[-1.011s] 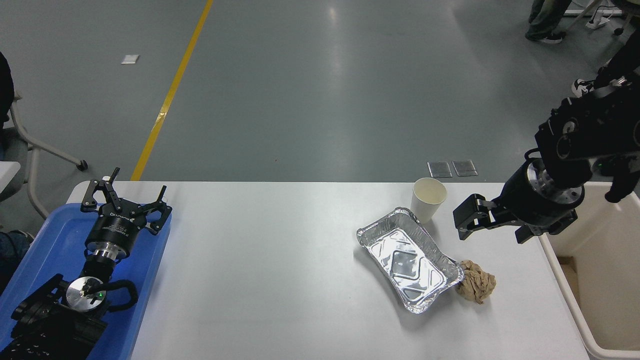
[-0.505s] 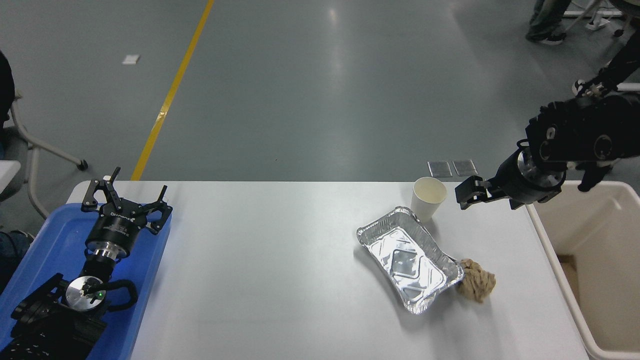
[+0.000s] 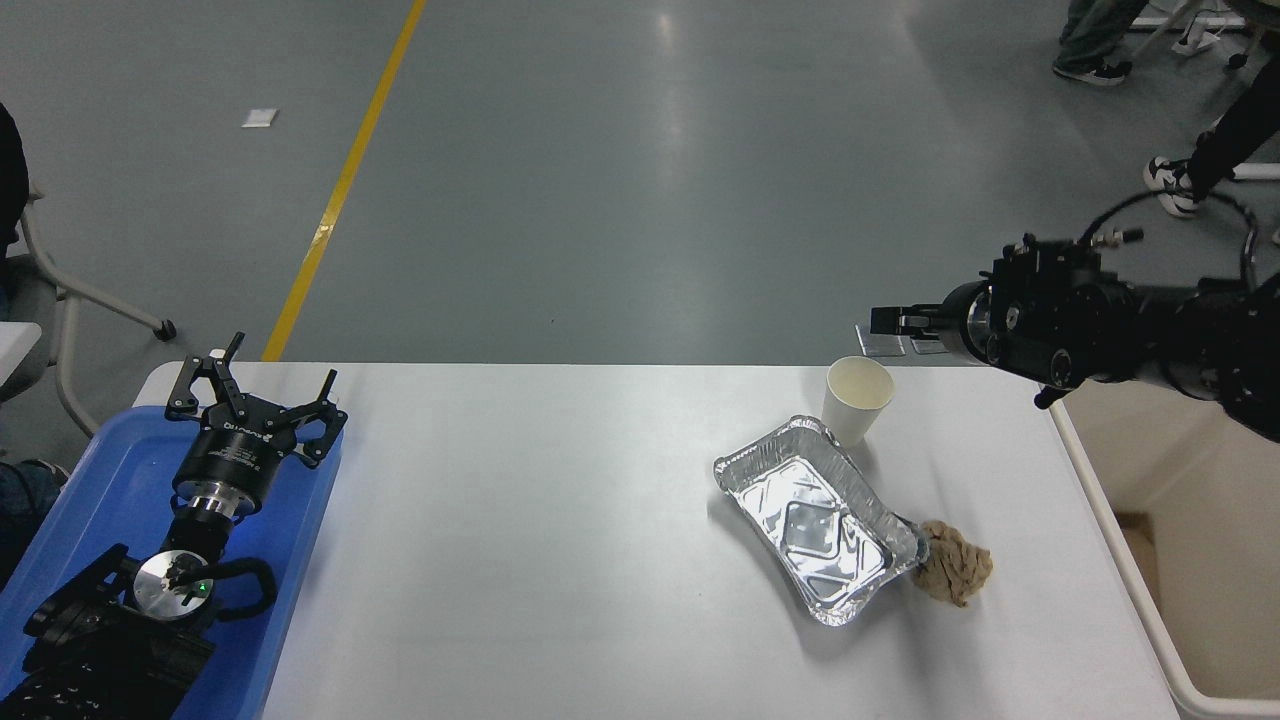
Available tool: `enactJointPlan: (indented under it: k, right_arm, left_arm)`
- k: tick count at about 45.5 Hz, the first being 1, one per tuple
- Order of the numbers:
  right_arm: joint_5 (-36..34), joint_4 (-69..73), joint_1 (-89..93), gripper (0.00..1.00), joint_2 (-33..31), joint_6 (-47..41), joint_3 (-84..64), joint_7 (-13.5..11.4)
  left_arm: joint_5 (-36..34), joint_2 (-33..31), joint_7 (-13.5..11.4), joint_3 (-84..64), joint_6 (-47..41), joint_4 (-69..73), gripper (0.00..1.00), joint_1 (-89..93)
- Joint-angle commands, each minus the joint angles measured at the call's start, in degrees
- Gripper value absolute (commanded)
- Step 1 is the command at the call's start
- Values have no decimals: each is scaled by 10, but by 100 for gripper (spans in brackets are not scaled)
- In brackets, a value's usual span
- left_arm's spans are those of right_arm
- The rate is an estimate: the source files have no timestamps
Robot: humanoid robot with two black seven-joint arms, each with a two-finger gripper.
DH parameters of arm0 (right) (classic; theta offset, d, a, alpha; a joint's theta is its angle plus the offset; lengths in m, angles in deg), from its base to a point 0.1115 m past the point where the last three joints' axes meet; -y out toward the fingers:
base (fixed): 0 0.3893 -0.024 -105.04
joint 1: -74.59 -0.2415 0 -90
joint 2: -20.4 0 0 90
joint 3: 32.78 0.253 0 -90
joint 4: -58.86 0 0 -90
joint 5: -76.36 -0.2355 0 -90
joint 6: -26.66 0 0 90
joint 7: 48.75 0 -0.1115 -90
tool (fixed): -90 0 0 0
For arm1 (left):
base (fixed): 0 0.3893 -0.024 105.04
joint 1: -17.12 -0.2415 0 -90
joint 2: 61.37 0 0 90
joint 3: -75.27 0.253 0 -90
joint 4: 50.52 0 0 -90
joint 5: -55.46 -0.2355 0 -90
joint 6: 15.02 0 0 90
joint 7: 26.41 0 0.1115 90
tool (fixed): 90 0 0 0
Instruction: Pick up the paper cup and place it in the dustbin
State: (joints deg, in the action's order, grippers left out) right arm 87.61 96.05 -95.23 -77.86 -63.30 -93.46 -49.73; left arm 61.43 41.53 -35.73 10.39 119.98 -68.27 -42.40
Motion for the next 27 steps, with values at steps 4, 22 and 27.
enactJointPlan:
  k: [4,22,27]
  right_arm:
    - [-7,-42,83,100,18,44,48,-14]
    - [-1,-74,130,100,25,58,75,-20]
    - [1,-78,141,96,25,58,75,-25]
  left_arm:
    - [0,0,0,0,0,0,99,1]
    - [0,0,0,0,0,0,99,0]
    - [0,0,0,0,0,0,99,0]
